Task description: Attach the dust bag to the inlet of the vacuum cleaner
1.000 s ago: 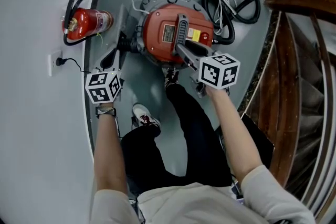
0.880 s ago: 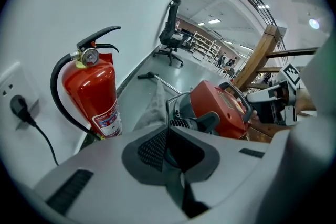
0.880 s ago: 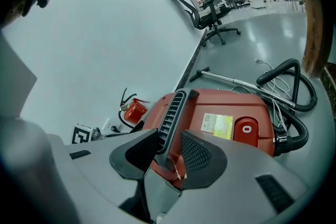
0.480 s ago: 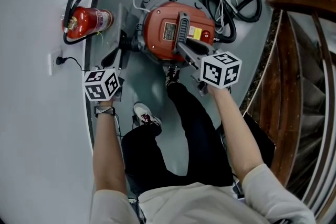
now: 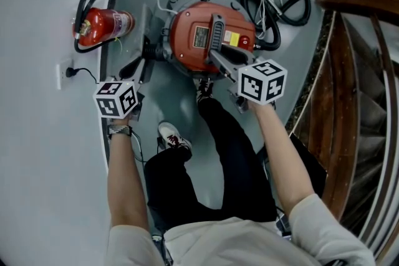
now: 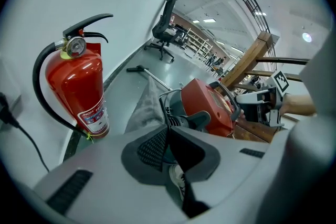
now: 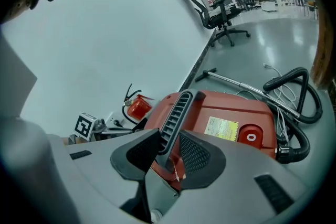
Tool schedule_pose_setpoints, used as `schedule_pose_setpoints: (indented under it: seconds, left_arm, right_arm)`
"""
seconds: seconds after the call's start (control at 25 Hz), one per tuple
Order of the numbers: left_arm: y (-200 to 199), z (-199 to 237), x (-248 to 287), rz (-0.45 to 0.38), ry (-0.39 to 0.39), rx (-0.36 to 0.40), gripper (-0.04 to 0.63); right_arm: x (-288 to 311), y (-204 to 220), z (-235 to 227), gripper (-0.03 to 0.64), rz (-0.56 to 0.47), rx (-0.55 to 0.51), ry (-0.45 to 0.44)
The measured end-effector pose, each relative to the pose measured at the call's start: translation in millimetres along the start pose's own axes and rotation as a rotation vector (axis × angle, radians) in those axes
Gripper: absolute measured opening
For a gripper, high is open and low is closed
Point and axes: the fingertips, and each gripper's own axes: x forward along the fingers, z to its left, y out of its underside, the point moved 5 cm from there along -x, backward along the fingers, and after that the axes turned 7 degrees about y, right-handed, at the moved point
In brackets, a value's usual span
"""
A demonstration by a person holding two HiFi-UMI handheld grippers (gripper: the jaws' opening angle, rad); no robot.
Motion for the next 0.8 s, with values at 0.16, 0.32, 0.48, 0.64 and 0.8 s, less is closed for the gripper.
schedule_pose_setpoints:
  seconds: [0.16,0.32,0.48,0.64,0.8]
  left_arm:
    - [-1.3,0.5,0.3,0.019,0.032,0.015,0.017]
    - [-2.0,-1.1,0.7,0.007,0.045,0.005,0.017]
    - [-0.8,-6.4,4.4,0.007,0.056,0.006,0.02]
    - [-0.5,-8.1,5.8,0.011,0.065,0.009,0.02]
    - [-0.2,-7.9,6.2,0.009,0.072,0.006,0.02]
  right_arm:
    - [0.1,0.1,-0.6,0.128,-0.001,-0.004,-0.005]
    - [0.5,-0.9,0.1,0.129,0.005,-0.01,-0.007]
    - [0.4,-0.7,0.0,0.129,0.013,-0.018,-0.007]
    - [0.7,-1.4,0.5,0.129,0.019,-0.024,-0.008]
    - [0.8,-1.3,0.3,0.129,0.022,-0.031,-0.011]
